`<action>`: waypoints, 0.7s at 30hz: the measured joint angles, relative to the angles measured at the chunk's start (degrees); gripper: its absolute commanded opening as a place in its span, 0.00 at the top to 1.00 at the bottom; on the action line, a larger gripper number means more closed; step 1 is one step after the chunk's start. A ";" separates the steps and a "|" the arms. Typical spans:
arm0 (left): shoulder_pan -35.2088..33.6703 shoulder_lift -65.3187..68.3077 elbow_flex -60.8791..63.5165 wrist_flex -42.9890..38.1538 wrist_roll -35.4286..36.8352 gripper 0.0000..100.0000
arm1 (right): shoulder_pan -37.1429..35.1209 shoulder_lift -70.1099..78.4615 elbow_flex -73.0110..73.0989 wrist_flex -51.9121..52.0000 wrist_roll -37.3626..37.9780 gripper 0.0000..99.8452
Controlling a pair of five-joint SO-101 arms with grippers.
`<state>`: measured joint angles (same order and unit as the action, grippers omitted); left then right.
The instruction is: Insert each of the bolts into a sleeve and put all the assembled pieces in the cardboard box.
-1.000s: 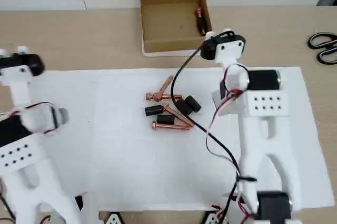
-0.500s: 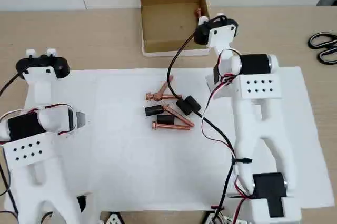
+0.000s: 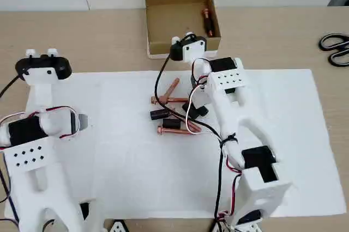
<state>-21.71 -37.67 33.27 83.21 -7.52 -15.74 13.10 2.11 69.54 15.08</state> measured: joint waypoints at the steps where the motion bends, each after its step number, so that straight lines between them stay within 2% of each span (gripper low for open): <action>1: 0.00 0.00 0.00 0.00 0.00 0.78 | 0.00 0.62 0.00 -0.44 0.00 0.86; 11: 0.00 0.00 0.00 0.00 0.00 0.78 | 0.18 4.04 -0.18 -2.20 0.00 0.86; 21: 0.00 0.00 0.00 0.00 0.00 0.78 | -3.52 5.10 -0.18 -2.20 -0.79 0.86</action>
<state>-21.71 -37.67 33.27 83.21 -7.52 -19.25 18.20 1.93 67.34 14.29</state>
